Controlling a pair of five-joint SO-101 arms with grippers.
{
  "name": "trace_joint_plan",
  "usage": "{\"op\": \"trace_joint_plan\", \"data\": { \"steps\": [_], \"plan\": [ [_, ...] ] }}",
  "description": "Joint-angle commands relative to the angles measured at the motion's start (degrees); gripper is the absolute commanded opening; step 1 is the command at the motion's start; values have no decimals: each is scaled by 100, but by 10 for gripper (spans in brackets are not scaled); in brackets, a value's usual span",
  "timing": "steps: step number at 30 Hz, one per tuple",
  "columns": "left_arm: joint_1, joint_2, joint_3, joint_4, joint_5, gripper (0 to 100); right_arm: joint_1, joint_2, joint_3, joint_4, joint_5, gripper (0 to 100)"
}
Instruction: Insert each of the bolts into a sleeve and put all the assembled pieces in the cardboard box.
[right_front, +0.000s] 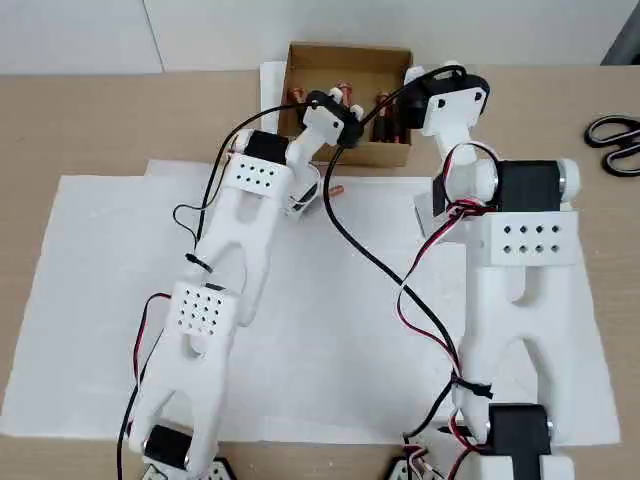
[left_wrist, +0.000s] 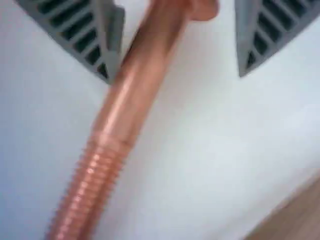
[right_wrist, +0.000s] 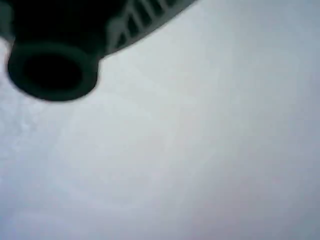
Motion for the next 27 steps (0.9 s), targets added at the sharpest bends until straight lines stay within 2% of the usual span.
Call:
{"op": "trace_joint_plan", "data": {
  "steps": [1,3,11,16,19,24,27],
  "plan": [
    [53,-88,-154,88,-44,71,48,-251,-18,-4,18,4],
    [53,-97,-163,88,-44,6,48,-251,-18,-4,18,4],
    [158,-105,-198,360,-35,6,48,-251,-18,-4,18,4],
    [325,-378,-1103,1055,-26,6,48,-251,-18,-13,18,4],
    [352,-607,-1402,1108,-132,6,48,-251,-18,-13,18,4],
    [316,-1231,-1095,1108,-1521,5,84,-251,-18,-13,53,4],
    [105,-1547,-549,1108,-2637,5,242,-251,-26,-48,53,4]
  ]
}}
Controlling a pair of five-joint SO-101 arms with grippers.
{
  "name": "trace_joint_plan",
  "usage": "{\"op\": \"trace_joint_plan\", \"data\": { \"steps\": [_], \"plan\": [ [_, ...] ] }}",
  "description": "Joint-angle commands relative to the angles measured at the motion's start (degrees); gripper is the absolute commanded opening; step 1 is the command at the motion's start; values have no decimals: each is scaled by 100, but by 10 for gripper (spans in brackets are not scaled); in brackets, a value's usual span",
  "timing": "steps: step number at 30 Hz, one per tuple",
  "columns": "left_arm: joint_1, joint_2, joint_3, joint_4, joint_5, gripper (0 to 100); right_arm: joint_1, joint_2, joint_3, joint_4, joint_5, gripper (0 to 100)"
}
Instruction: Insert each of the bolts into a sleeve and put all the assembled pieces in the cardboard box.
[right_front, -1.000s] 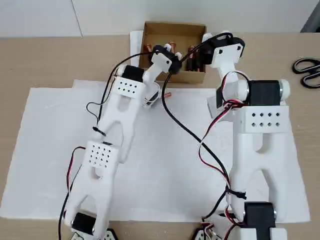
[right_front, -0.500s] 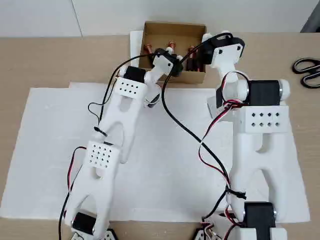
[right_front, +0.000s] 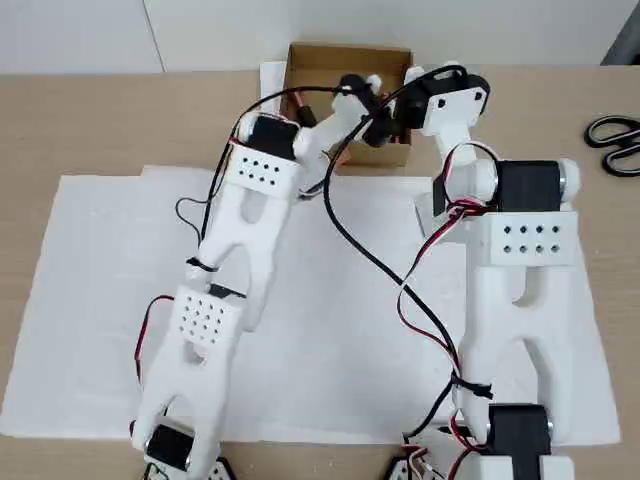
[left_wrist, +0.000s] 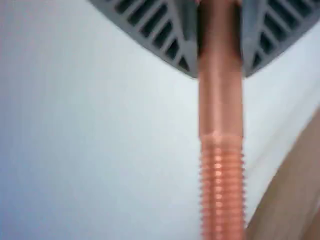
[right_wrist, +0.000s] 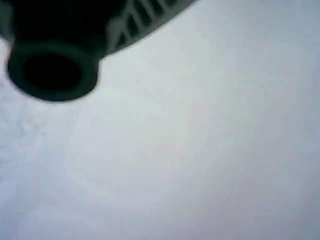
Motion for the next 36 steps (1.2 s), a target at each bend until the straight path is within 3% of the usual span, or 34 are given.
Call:
{"op": "trace_joint_plan", "data": {
  "steps": [1,5,12,22,29,36],
  "plan": [
    [-264,-844,479,114,-1248,5,215,-251,-26,-57,53,4],
    [-607,-1468,1349,114,-1916,5,382,-251,-26,-57,62,4],
    [-879,-2620,3081,114,-2462,5,382,-259,-53,-57,62,4],
    [-862,-4686,6510,114,-3807,7,400,-259,-53,-57,53,4],
    [-853,-4905,6888,105,-4668,8,365,-268,-53,-48,9,4],
    [-853,-4044,6730,-273,-5371,8,365,-268,-53,-31,44,4]
  ]
}}
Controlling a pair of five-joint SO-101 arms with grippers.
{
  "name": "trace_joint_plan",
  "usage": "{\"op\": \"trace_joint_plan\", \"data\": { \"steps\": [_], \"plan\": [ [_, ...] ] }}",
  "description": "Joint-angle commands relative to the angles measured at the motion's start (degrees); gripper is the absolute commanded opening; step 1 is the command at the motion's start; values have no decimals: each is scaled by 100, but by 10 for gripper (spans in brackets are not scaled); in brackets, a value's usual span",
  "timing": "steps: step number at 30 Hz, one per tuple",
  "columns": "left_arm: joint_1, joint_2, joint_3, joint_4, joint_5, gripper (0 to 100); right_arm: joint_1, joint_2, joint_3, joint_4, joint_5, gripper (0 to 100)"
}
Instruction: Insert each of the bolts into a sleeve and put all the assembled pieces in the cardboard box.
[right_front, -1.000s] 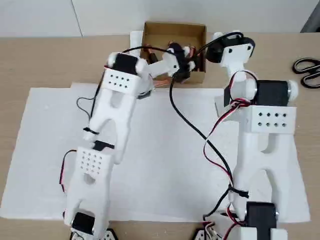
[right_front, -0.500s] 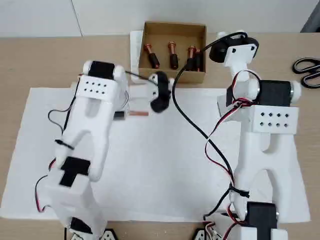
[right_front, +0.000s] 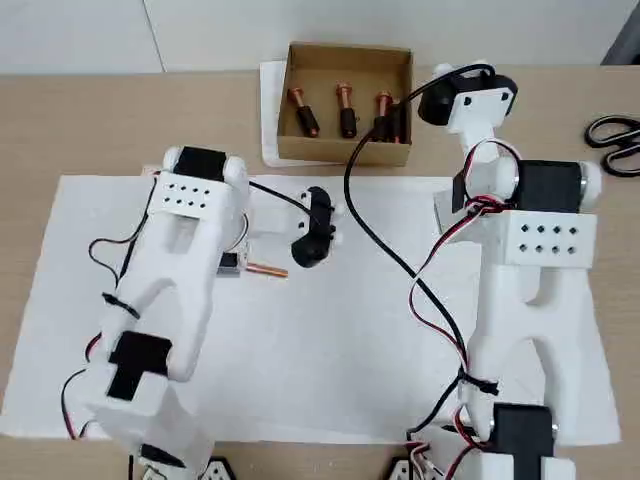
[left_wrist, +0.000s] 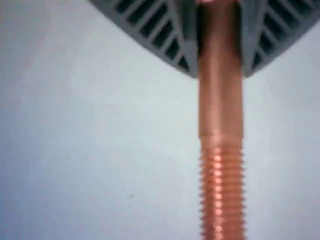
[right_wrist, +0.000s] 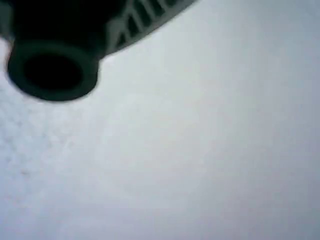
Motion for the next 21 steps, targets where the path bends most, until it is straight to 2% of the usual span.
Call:
{"op": "trace_joint_plan", "data": {
  "steps": [1,13,21],
  "plan": [
    [18,316,-277,-273,-1503,9,13,-268,-53,-22,44,4],
    [-9,2180,-2123,-316,-1512,48,-374,-927,-53,4,53,4],
    [-18,2259,-2624,-413,-695,116,-374,-963,-35,4,53,4]
  ]
}}
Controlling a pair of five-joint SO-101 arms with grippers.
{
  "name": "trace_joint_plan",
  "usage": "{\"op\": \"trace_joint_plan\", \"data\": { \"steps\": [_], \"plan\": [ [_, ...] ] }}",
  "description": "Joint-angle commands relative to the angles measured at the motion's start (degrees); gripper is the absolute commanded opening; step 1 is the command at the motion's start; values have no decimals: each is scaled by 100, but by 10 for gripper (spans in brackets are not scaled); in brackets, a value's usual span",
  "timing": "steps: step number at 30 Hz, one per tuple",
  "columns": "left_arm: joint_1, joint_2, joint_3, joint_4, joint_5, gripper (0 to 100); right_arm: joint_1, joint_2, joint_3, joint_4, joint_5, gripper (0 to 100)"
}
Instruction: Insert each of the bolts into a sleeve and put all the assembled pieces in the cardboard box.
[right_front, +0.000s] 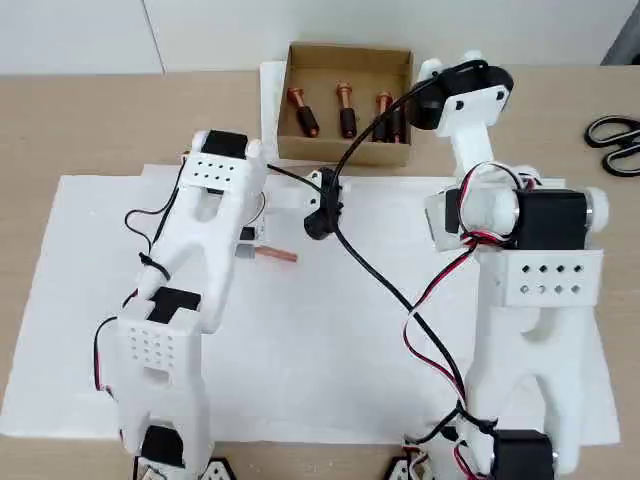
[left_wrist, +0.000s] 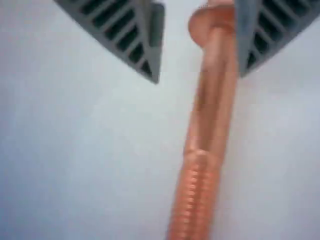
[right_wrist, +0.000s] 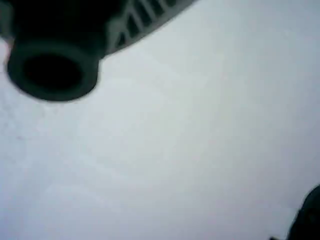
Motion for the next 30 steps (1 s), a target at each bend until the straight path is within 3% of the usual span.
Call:
{"op": "trace_joint_plan", "data": {
  "steps": [1,7,11,14,19,22,25,30],
  "plan": [
    [-26,-79,-338,-132,-615,116,-13,-215,-35,4,53,4],
    [-18,-97,-831,-158,202,117,-22,-233,-35,4,53,4],
    [-26,-114,-1499,-141,1310,117,-40,-233,-35,-4,53,4],
    [-62,-114,-2097,-123,2655,116,-40,-233,-35,-4,53,4],
    [-220,-123,-3020,211,5916,111,-13,-242,-44,-13,53,4],
    [-325,-123,-3284,448,7499,85,-13,-242,-53,-31,62,4],
    [-457,-123,-3275,448,8352,7,-13,-242,-53,-48,62,4],
    [-501,-185,-2976,448,9468,11,-13,-242,-53,-48,62,4]
  ]
}}
